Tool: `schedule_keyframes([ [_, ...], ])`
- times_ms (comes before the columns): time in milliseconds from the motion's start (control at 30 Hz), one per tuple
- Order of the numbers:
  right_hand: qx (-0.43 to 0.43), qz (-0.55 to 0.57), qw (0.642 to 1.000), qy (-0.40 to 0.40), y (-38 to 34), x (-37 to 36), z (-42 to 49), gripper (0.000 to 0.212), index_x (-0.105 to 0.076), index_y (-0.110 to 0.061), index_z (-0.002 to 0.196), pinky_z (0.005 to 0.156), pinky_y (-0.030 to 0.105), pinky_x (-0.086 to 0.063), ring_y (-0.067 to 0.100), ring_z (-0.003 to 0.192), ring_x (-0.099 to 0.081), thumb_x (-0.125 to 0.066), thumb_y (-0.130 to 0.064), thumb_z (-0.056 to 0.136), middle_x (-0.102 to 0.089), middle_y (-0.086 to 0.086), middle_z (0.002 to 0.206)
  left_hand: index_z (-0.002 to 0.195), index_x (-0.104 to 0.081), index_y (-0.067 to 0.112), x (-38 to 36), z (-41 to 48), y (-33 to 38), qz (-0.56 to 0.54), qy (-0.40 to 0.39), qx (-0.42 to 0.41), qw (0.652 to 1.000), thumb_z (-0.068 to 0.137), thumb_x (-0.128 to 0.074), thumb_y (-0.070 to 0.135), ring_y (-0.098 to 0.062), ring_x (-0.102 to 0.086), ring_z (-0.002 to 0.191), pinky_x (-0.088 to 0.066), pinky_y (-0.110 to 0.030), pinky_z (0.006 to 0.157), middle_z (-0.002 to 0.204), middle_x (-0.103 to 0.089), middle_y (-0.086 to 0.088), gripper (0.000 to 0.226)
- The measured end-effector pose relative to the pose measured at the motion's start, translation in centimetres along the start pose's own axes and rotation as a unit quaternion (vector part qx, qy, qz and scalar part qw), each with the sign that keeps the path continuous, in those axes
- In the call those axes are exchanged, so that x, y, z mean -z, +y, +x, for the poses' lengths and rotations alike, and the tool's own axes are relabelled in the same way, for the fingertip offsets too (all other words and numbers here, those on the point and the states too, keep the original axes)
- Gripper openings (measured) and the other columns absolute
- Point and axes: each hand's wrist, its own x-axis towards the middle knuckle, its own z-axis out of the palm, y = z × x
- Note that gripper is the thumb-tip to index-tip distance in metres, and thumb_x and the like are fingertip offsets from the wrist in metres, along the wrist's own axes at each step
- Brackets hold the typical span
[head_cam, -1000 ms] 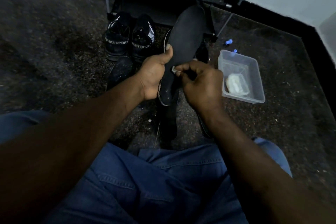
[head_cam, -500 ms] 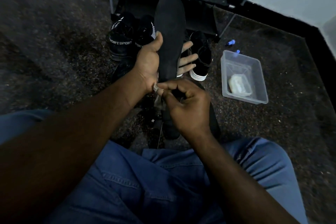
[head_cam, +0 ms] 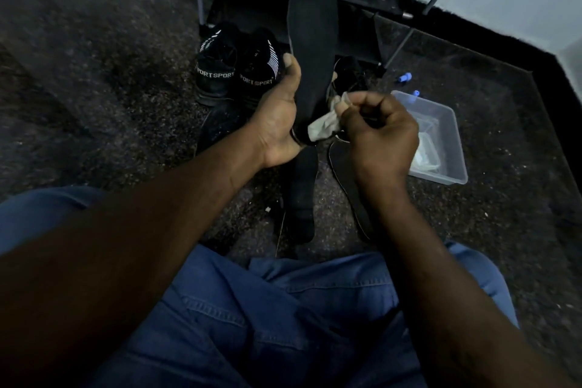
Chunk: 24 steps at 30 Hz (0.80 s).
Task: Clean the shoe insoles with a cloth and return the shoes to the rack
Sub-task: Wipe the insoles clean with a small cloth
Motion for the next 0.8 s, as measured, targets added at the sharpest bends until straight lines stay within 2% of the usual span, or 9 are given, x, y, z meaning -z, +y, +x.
schedule_keyframes([
  [67, 0.047, -0.066, 0.997, -0.002, -0.3, -0.4, 1.6, 0.005, -0.077, -0.019, 0.094, 0.080, 0.044, -0.062, 0.013, 0.084, -0.075, -0.078, -0.020, 0.089, -0.077, -0.004, 0.088, 0.152, -0.048, 0.011, 0.0, 0.0, -0.2, -0.005, -0.021, 0.003, 1.000, 0.100, -0.022, 0.073, -0.027, -0.061, 0.129, -0.052, -0.043, 0.108, 0.147, -0.058, -0.016, 0.085],
  [133, 0.114, -0.136, 0.984, -0.019, -0.4, -1.1, 2.7, 0.009, -0.079, -0.021, 0.098, 0.084, 0.039, -0.060, 0.007, 0.088, -0.073, -0.075, -0.021, 0.089, -0.077, -0.007, 0.094, 0.152, -0.049, 0.011, 0.1, 0.0, -0.5, -0.014, -0.026, 0.010, 1.000, 0.102, -0.024, 0.070, -0.026, -0.063, 0.127, -0.057, -0.039, 0.100, 0.143, -0.061, -0.013, 0.081],
  [267, 0.203, -0.255, 0.942, -0.083, 0.7, -2.2, 2.4, 0.031, -0.078, -0.014, 0.116, 0.093, 0.026, -0.055, 0.016, 0.100, -0.069, -0.066, -0.011, 0.088, -0.072, 0.004, 0.111, 0.147, -0.054, 0.009, 0.2, 0.1, -0.5, 0.000, -0.001, 0.001, 1.000, 0.102, -0.026, 0.069, -0.026, -0.063, 0.128, -0.056, -0.037, 0.102, 0.140, -0.064, -0.012, 0.080],
  [367, 0.222, -0.276, 0.930, -0.099, 1.4, -2.5, 0.5, 0.036, -0.076, -0.010, 0.119, 0.084, 0.025, -0.053, 0.022, 0.093, -0.065, -0.057, -0.010, 0.089, -0.068, 0.009, 0.105, 0.146, -0.055, 0.007, 0.6, 0.0, -0.4, -0.014, 0.018, 0.008, 1.000, 0.103, -0.026, 0.068, -0.023, -0.063, 0.128, -0.059, -0.031, 0.096, 0.143, -0.062, -0.011, 0.080],
  [467, 0.217, -0.288, 0.929, -0.084, 2.0, -2.5, -1.2, 0.036, -0.078, -0.010, 0.117, 0.076, 0.030, -0.055, 0.026, 0.089, -0.066, -0.057, -0.009, 0.088, -0.069, 0.009, 0.098, 0.145, -0.055, 0.005, 0.8, 0.1, -0.8, -0.013, 0.028, 0.025, 0.999, 0.104, -0.023, 0.067, -0.022, -0.063, 0.128, -0.061, -0.029, 0.091, 0.141, -0.064, -0.013, 0.081],
  [533, 0.200, -0.283, 0.935, -0.080, 2.2, -2.1, -2.0, 0.037, -0.079, -0.012, 0.114, 0.077, 0.031, -0.056, 0.026, 0.088, -0.068, -0.056, -0.010, 0.086, -0.070, 0.009, 0.096, 0.145, -0.054, 0.007, 0.7, 0.3, -0.9, -0.006, 0.032, 0.022, 0.999, 0.104, -0.025, 0.066, -0.027, -0.063, 0.128, -0.061, -0.032, 0.092, 0.137, -0.066, -0.015, 0.077],
  [600, 0.188, -0.276, 0.938, -0.088, 2.2, -1.8, -2.8, 0.040, -0.080, -0.012, 0.111, 0.081, 0.026, -0.053, 0.025, 0.089, -0.069, -0.054, -0.008, 0.081, -0.072, 0.008, 0.097, 0.146, -0.054, 0.010, 0.7, 0.5, -0.7, 0.001, 0.038, 0.010, 0.999, 0.105, -0.028, 0.064, -0.032, -0.067, 0.122, -0.061, -0.037, 0.092, 0.132, -0.069, -0.016, 0.073],
  [733, 0.169, -0.261, 0.943, -0.117, 1.7, -0.8, -3.0, 0.035, -0.082, -0.016, 0.106, 0.083, 0.014, -0.046, 0.017, 0.090, -0.069, -0.059, -0.013, 0.080, -0.075, 0.004, 0.099, 0.146, -0.053, 0.007, 0.6, 0.4, -0.7, 0.001, 0.043, -0.002, 0.999, 0.105, -0.029, 0.064, -0.028, -0.074, 0.103, -0.061, -0.040, 0.093, 0.112, -0.073, -0.013, 0.075],
  [800, 0.170, -0.258, 0.945, -0.112, 1.5, -0.6, -2.6, 0.031, -0.082, -0.015, 0.105, 0.085, 0.016, -0.049, 0.017, 0.092, -0.070, -0.062, -0.012, 0.082, -0.076, 0.004, 0.100, 0.147, -0.052, 0.007, 0.6, 0.4, -0.7, -0.004, 0.036, -0.006, 0.999, 0.106, -0.027, 0.063, -0.029, -0.074, 0.103, -0.061, -0.041, 0.093, 0.109, -0.074, -0.011, 0.073],
])
